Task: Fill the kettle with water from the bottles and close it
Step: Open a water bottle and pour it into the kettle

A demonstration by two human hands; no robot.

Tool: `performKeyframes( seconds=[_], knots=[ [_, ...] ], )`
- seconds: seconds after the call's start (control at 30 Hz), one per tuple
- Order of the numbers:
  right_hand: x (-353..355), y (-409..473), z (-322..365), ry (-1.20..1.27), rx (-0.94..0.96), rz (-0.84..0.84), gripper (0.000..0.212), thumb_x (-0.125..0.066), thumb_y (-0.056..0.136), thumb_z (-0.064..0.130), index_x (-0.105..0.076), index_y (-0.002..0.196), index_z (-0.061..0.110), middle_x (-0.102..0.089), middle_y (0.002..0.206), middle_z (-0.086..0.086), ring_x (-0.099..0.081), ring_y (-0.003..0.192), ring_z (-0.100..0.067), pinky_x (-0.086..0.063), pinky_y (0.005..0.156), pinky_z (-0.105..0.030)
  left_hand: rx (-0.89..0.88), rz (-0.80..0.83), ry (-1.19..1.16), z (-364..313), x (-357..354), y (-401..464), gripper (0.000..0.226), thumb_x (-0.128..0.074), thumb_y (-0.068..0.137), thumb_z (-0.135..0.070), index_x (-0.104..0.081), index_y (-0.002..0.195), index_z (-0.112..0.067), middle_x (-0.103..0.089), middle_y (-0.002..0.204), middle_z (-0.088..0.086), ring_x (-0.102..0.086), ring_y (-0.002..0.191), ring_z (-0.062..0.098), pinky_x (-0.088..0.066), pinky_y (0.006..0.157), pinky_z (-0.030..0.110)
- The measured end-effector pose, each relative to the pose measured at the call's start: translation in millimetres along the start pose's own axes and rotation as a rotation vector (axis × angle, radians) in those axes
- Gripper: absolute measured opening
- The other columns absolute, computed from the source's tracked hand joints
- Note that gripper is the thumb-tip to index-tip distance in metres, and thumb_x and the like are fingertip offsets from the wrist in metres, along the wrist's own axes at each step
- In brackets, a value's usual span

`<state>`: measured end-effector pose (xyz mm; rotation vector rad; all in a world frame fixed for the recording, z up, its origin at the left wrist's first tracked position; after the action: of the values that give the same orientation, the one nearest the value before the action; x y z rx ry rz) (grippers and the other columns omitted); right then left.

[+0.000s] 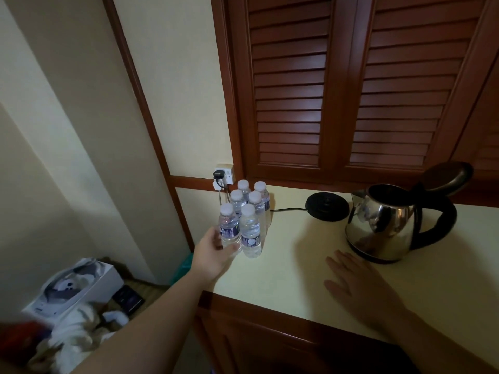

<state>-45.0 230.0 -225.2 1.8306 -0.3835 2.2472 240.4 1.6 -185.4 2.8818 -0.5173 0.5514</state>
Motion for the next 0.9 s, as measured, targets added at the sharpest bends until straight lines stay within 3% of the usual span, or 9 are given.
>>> performKeyframes(
  seconds=[0.1, 0.23, 0.33, 0.43, 0.53, 0.6, 0.73, 0.83, 0.9],
  knots=[
    [-1.0, 0.6, -0.8, 0.013, 0.004, -0.001, 0.114, 0.023, 0.066, 0.09, -0.007, 0.163, 0.038, 0.001, 0.172, 0.009, 0.003, 0.158, -0.01, 0.001, 0.126, -0.034, -0.008, -0.035, 0.007, 3.5, 4.2, -13.2, 0.038, -0.09, 0.079, -0.027, -0.064, 0.107, -0.028, -0.076, 0.101, -0.008, -0.071, 0.095, 0.01, -0.054, 0.084, 0.028],
    [-1.7, 1.1, -1.3, 0.018, 0.002, 0.004, 0.116, 0.022, 0.066, 0.09, -0.009, 0.164, 0.037, -0.001, 0.172, 0.009, 0.001, 0.158, -0.01, 0.0, 0.126, -0.035, -0.009, -0.014, 0.015, 10.1, 5.5, -32.3, 0.041, -0.093, 0.074, -0.03, -0.067, 0.106, -0.031, -0.076, 0.098, 0.001, -0.072, 0.091, 0.021, -0.058, 0.084, 0.035],
    [0.5, 0.9, 0.5, 0.054, 0.003, 0.013, 0.096, -0.001, 0.082, 0.086, -0.012, 0.163, 0.036, -0.002, 0.172, 0.009, 0.001, 0.158, -0.01, 0.002, 0.125, -0.034, -0.053, 0.08, 0.02, 9.8, -4.8, -45.3, 0.046, -0.092, 0.071, -0.04, -0.069, 0.111, -0.035, -0.077, 0.106, -0.007, -0.073, 0.099, 0.013, -0.059, 0.093, 0.04],
    [4.2, 1.5, 1.7, 0.044, 0.009, 0.027, 0.073, -0.028, 0.101, 0.068, -0.015, 0.164, 0.034, -0.003, 0.173, 0.006, 0.0, 0.158, -0.012, 0.0, 0.126, -0.036, -0.095, 0.169, 0.035, 0.1, -28.6, -53.3, 0.05, -0.09, 0.069, -0.048, -0.069, 0.112, -0.035, -0.076, 0.107, -0.005, -0.072, 0.1, 0.015, -0.059, 0.091, 0.04],
    [7.5, -0.5, 0.7, 0.076, 0.019, 0.047, 0.071, -0.035, 0.103, 0.063, -0.018, 0.164, 0.032, -0.004, 0.173, 0.004, -0.001, 0.158, -0.014, -0.002, 0.128, -0.037, -0.123, 0.215, 0.056, -12.6, -61.4, -57.6, 0.043, -0.09, 0.074, -0.04, -0.067, 0.108, -0.028, -0.072, 0.1, 0.009, -0.07, 0.091, 0.025, -0.06, 0.085, 0.038],
    [10.7, -4.2, -1.3, 0.124, 0.013, 0.061, 0.071, -0.039, 0.103, 0.062, -0.017, 0.164, 0.033, -0.004, 0.173, 0.005, -0.002, 0.158, -0.013, -0.003, 0.127, -0.035, -0.128, 0.234, 0.04, -20.4, -83.6, -58.0, 0.042, -0.09, 0.075, -0.037, -0.065, 0.105, -0.021, -0.069, 0.096, 0.012, -0.068, 0.082, 0.022, -0.059, 0.079, 0.032],
    [26.7, -14.8, -8.1, 0.32, -0.054, 0.016, 0.077, -0.054, 0.099, 0.059, -0.014, 0.162, 0.039, -0.012, 0.171, 0.012, -0.014, 0.156, -0.012, -0.017, 0.125, -0.033, -0.161, 0.326, -0.04, -42.3, -125.6, -58.1, 0.032, -0.09, 0.078, -0.015, -0.067, 0.1, -0.019, -0.064, 0.072, -0.014, -0.058, 0.065, -0.002, -0.048, 0.067, 0.016],
    [44.0, -17.4, -14.9, 0.388, -0.064, -0.069, 0.081, -0.06, 0.094, 0.062, -0.019, 0.161, 0.04, -0.024, 0.168, 0.012, -0.024, 0.153, -0.012, -0.025, 0.125, -0.036, -0.208, 0.361, -0.026, -52.9, -150.3, -52.5, 0.035, -0.091, 0.076, -0.022, -0.068, 0.101, -0.027, -0.07, 0.08, -0.009, -0.063, 0.07, 0.007, -0.049, 0.069, 0.017],
    [60.7, -17.3, -15.9, 0.425, -0.053, -0.122, 0.079, -0.058, 0.091, 0.068, -0.027, 0.159, 0.04, -0.037, 0.162, 0.011, -0.035, 0.146, -0.01, -0.034, 0.121, -0.041, -0.216, 0.373, 0.007, -55.9, -163.9, -47.1, 0.036, -0.092, 0.073, -0.032, -0.067, 0.099, -0.03, -0.065, 0.08, -0.004, -0.059, 0.07, 0.012, -0.046, 0.066, 0.02]
  ],
)
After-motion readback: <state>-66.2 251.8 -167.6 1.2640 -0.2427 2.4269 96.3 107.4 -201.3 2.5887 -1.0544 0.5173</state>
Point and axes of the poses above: each hand's wrist, its own y-axis towards the middle knuckle, its own x-axis out of the back of the hand, z = x × y, the point moved 5 cm from there along y, towards the middle knuckle
